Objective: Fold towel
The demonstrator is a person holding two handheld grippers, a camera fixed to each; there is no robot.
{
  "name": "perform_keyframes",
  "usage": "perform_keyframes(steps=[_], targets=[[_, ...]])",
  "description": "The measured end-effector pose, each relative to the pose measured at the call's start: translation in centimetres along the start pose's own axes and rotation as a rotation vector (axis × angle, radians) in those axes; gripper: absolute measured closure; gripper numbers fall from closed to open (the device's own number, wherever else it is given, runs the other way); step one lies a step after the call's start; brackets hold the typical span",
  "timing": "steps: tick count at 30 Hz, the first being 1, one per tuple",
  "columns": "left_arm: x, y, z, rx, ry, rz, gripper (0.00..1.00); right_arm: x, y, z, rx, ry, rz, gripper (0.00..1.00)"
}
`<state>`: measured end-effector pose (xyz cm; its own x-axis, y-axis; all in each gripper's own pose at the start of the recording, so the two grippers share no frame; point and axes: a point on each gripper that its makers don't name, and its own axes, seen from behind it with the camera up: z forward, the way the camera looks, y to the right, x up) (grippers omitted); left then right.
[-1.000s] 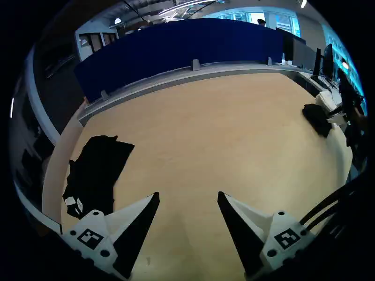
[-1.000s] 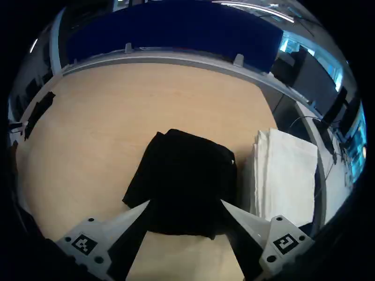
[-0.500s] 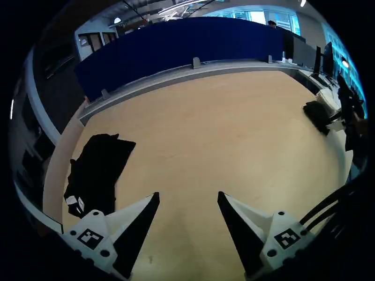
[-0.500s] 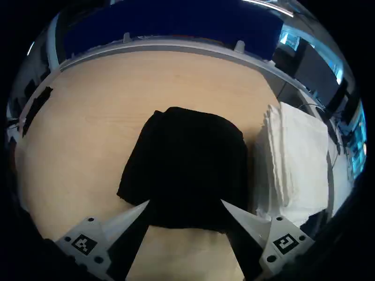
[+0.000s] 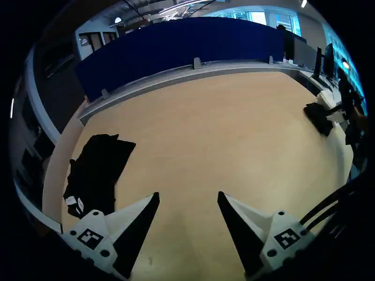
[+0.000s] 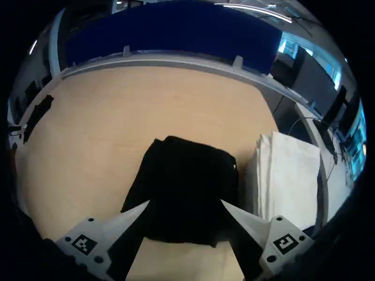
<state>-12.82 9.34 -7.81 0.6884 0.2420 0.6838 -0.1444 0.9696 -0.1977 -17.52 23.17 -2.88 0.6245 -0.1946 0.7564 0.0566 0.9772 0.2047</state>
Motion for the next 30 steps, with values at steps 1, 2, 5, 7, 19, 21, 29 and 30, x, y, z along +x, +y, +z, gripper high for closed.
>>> perform_keyframes(steps=[1, 2, 5, 7, 19, 21, 29, 30], targets=[[0.0, 0.0, 0.0, 0.0, 0.0, 0.0, 0.08, 0.6, 0.1, 0.1, 0.0, 0.007, 0.001, 0.03], [0.0, 0.0, 0.0, 0.0, 0.0, 0.001, 0.08, 1.1, 0.2, 0.3, 0.0, 0.014, 0.003, 0.03], [0.0, -0.1, 0.0, 0.004, 0.0, 0.001, 0.08, 2.4, 0.5, 0.9, 0.004, 0.025, 0.004, 0.03], [0.0, -0.2, 0.0, 0.007, -0.001, 0.0, 0.08, 3.0, 0.5, 1.5, 0.006, 0.025, 0.001, 0.03], [-0.7, -0.9, -0.5, 0.03, -0.012, -0.013, 0.08, 3.6, 0.6, 5.0, 0.026, -0.023, -0.02, 0.03], [-0.7, -1.0, -0.5, 0.033, -0.013, -0.012, 0.08, 3.4, 0.5, 5.4, 0.03, -0.035, -0.02, 0.03], [-0.6, -0.8, -0.4, 0.028, -0.013, -0.011, 0.08, 2.8, 0.5, 6.0, 0.034, -0.054, -0.018, 0.03], [-0.6, -0.7, -0.4, 0.027, -0.013, -0.012, 0.08, 2.9, 0.5, 6.0, 0.033, -0.054, -0.017, 0.03]])
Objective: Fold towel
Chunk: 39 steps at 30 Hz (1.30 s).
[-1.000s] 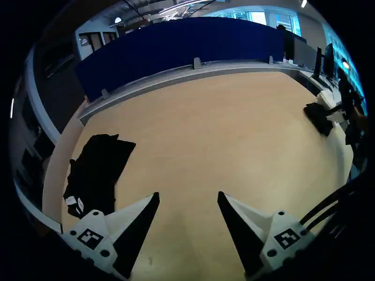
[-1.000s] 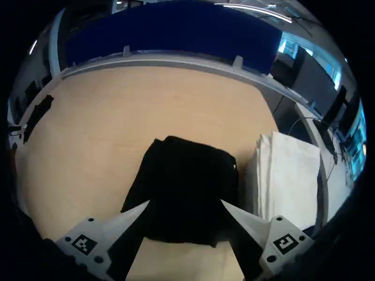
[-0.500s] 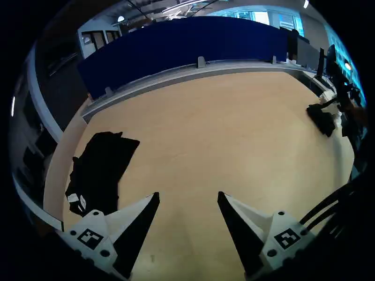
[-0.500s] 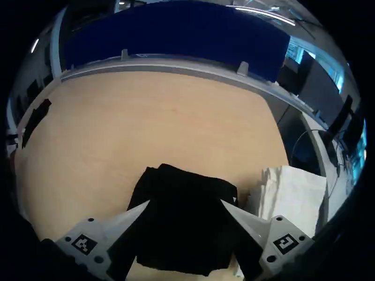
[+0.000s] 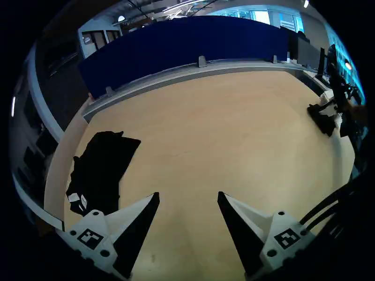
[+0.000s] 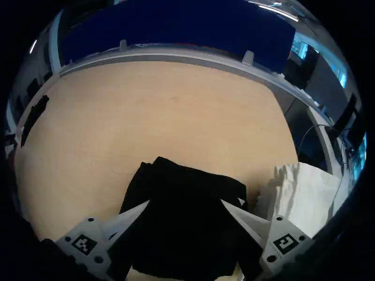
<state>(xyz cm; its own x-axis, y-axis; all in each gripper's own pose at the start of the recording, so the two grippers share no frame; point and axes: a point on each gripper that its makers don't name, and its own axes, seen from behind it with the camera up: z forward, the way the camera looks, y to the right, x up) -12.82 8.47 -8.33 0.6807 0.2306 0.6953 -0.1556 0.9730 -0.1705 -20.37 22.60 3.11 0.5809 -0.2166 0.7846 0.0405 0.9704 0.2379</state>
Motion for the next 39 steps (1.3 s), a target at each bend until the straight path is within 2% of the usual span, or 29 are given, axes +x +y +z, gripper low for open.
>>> perform_keyframes(steps=[5, 15, 20, 24, 27, 33, 36, 39], targets=[[0.1, -0.1, 0.1, -0.006, 0.003, -0.005, 0.08, 0.7, -0.2, -1.4, -0.01, 0.026, -0.005, 0.03], [0.3, -0.6, 0.3, -0.015, 0.019, -0.02, 0.08, 0.4, -1.4, -6.0, -0.057, 0.08, -0.019, 0.03], [0.6, -0.6, 0.3, -0.022, 0.03, -0.022, 0.08, 0.6, -1.7, -7.3, -0.095, 0.133, 0.013, 0.03], [0.8, -0.4, 0.4, -0.028, 0.039, -0.02, 0.08, 1.4, -1.7, -8.0, -0.126, 0.198, 0.06, 0.03], [0.9, -0.5, 0.3, -0.028, 0.045, -0.022, 0.08, 2.6, -1.9, -8.8, -0.143, 0.273, 0.093, 0.03], [0.9, -0.5, 0.2, -0.031, 0.053, -0.041, 0.08, 5.3, -2.1, -11.8, -0.18, 0.436, 0.156, 0.03], [1.0, -0.5, 0.2, -0.033, 0.062, -0.05, 0.08, 6.4, -2.3, -13.3, -0.199, 0.512, 0.168, 0.01], [1.1, -0.4, 0.3, -0.035, 0.07, -0.057, 0.08, 7.1, -2.6, -14.6, -0.209, 0.571, 0.191, 0.0]])
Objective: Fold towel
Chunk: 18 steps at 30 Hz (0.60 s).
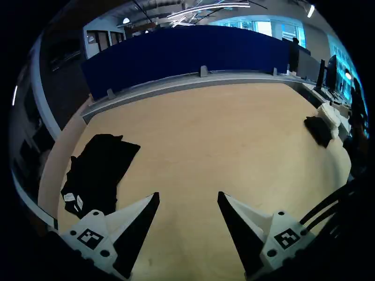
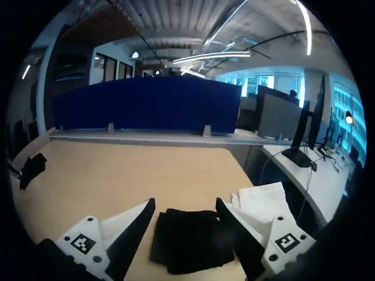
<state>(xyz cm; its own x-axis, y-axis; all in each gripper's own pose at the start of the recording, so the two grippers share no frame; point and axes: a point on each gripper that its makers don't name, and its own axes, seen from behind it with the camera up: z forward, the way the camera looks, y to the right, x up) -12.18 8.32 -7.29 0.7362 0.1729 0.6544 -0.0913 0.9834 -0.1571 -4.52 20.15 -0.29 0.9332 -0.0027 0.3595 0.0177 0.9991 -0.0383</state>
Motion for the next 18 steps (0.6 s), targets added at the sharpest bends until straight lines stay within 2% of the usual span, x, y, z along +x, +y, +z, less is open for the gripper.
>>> perform_keyframes(steps=[3, 9, 14, 18], targets=[[0.1, 0.1, 0.0, -0.001, 0.009, -0.005, 0.08, 0.7, -0.5, -0.7, 0.001, 0.041, 0.028, 0.0], [0.7, 0.2, -0.2, -0.005, 0.043, -0.011, 0.08, 1.5, -1.5, -1.9, 0.01, 0.076, 0.042, 0.0], [2.5, 0.0, -0.6, -0.004, 0.12, -0.026, 0.08, 3.9, -2.1, -3.1, -0.013, 0.139, 0.051, 0.0], [4.7, -0.5, -1.3, 0.0, 0.213, -0.049, 0.08, 6.1, -3.4, -4.2, -0.017, 0.201, 0.04, 0.0]])
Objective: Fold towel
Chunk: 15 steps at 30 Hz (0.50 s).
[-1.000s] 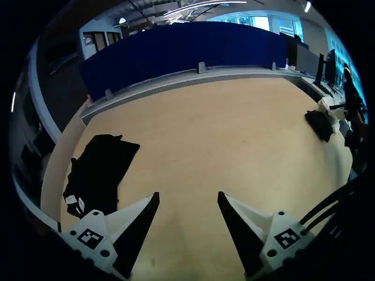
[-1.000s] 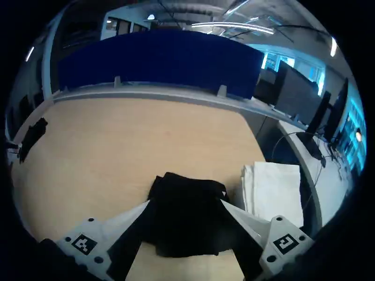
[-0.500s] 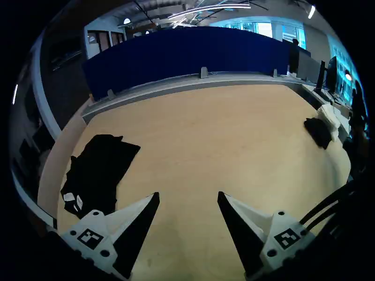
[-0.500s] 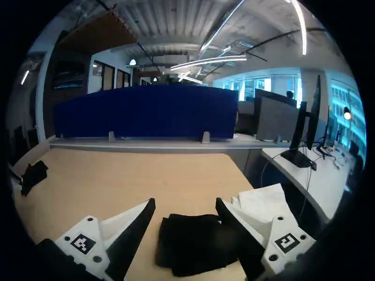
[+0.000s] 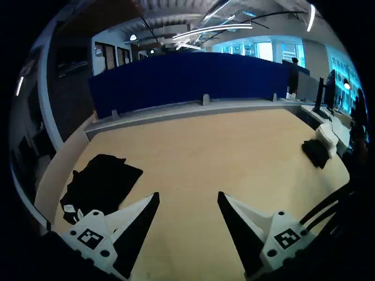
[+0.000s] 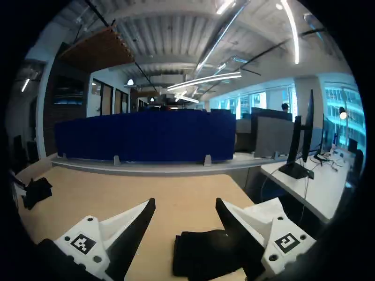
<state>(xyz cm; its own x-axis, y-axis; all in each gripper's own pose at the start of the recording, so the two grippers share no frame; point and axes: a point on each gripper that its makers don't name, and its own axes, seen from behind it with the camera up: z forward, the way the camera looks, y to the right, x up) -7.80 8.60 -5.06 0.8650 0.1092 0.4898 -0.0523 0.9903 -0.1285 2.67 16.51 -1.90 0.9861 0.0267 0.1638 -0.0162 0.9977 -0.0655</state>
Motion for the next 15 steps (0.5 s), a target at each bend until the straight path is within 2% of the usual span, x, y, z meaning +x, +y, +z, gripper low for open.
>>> perform_keyframes(steps=[6, 9, 15], targets=[[3.7, -0.8, -0.4, 0.01, 0.142, -0.018, 0.08, 2.4, -3.0, -0.6, 0.017, 0.054, -0.043, 0.0], [4.9, -1.7, -0.7, 0.029, 0.188, -0.021, 0.08, 3.3, -4.5, -0.8, 0.031, 0.07, -0.05, 0.0], [6.4, -3.3, -1.2, 0.057, 0.244, -0.064, 0.08, 4.4, -7.9, -0.6, 0.056, 0.094, -0.029, 0.0]])
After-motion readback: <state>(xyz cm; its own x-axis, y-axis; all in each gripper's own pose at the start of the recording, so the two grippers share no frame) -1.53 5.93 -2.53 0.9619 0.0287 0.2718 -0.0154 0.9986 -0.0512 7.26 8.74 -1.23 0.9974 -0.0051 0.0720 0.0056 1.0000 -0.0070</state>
